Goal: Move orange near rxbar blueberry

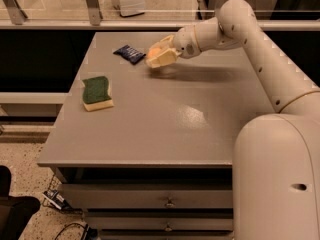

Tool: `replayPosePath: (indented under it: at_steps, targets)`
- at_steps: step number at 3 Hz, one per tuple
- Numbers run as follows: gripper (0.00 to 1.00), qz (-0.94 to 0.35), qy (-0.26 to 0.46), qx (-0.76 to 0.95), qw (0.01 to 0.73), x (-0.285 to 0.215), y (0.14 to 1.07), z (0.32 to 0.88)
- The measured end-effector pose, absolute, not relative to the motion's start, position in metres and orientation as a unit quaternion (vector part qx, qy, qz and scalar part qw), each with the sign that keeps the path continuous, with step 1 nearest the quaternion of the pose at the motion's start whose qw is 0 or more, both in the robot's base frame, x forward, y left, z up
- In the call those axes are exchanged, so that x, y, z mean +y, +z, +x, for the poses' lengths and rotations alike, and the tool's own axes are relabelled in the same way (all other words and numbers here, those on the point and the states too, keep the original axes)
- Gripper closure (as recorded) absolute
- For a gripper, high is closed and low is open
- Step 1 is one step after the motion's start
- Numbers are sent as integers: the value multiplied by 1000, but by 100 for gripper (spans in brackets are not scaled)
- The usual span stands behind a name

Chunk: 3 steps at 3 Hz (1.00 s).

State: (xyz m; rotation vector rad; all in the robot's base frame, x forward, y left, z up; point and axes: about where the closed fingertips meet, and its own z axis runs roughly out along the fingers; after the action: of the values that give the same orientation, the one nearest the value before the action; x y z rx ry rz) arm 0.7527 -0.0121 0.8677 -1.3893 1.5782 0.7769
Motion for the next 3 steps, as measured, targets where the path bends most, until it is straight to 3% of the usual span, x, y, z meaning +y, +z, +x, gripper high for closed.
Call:
replayPosePath:
  at_steps: [1,3]
  targets:
    - [100,-555,288,641,446,-23,858,769]
    - [61,-557,293,639,442,-15,855,768]
